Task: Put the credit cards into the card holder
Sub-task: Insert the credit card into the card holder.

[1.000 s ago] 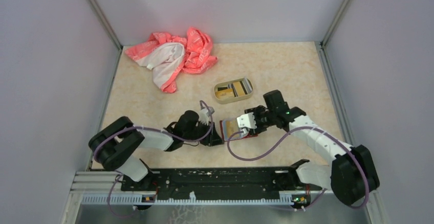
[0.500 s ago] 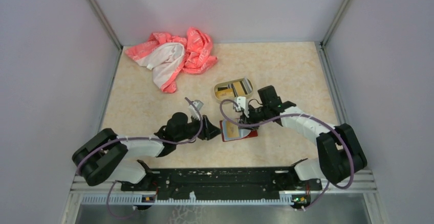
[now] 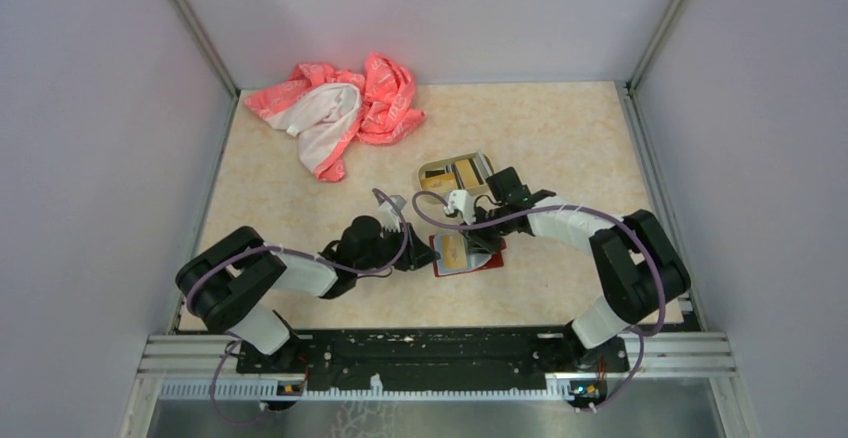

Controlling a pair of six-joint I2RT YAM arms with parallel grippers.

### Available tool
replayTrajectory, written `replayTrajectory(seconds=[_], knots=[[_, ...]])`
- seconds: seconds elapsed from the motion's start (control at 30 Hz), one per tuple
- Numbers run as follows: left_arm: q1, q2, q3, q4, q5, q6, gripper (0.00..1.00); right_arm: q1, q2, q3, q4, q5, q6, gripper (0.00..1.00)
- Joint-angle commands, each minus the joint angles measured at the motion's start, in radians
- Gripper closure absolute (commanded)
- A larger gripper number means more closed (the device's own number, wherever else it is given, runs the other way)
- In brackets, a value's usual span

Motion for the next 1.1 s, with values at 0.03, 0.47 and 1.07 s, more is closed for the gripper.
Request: replayTrajectory(seconds=[0.03,0.47,1.07], knots=[[0.004,0.035,0.029,0.042,0.004,-0.019,0.61,0.026,0.032,0.068,-0.012,0.029,0.042,0.86],[0.005,0.007,0.016,0.019,-0.018,0.016,0.61,0.052,0.044,0.087,-0.012,0.017,0.069,0.89],[0.007,0.035,0.026,0.071,0.024,-0.003,0.61,0.066,0.131,0.118,-0.062,0.098,0.062,0.93]])
